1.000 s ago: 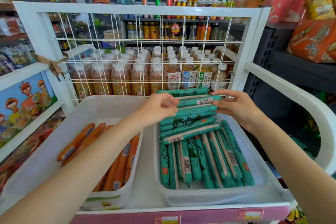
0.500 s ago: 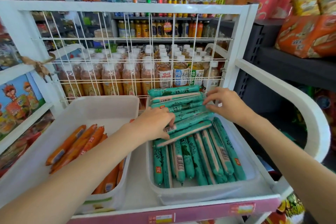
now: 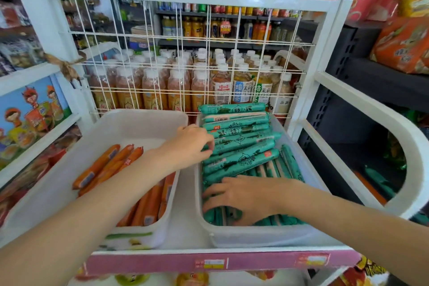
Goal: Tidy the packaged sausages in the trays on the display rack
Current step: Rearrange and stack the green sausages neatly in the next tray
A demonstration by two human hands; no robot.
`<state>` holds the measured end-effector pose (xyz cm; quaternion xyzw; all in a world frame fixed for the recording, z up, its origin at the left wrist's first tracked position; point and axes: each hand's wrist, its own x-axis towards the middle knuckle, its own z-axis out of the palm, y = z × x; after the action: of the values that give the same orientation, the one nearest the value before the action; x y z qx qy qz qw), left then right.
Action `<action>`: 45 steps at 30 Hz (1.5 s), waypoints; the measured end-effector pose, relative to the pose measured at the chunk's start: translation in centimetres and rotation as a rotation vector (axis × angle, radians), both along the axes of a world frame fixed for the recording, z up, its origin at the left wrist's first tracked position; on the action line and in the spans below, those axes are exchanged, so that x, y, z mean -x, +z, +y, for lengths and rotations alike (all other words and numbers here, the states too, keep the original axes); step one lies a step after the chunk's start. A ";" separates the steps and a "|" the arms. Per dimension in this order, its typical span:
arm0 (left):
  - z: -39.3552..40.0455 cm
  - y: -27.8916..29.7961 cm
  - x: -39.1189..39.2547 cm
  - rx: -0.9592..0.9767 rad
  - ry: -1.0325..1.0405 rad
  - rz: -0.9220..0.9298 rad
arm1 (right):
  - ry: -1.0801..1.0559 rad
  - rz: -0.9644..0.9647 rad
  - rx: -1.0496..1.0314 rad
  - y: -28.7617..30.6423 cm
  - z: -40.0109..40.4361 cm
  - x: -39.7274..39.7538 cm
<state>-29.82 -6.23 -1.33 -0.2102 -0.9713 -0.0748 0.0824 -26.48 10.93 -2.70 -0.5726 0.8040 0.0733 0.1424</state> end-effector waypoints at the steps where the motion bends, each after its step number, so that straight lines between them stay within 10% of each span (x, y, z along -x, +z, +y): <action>1: -0.1 0.0 -0.1 -0.003 0.006 -0.007 | 0.004 0.019 -0.018 0.0 -0.1 -0.1; 32: -0.5 0.0 -1.4 -0.096 0.037 -0.109 | 0.264 0.533 0.221 -3.1 0.6 0.2; 45: 0.0 1.7 -2.3 -0.300 -0.080 -0.232 | -0.312 0.015 0.857 2.3 1.8 1.0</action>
<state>-27.53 -6.21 0.32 -0.2241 -0.9430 -0.2459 -0.0030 -27.43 12.68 -0.38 -0.4514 0.8395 -0.2840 -0.1040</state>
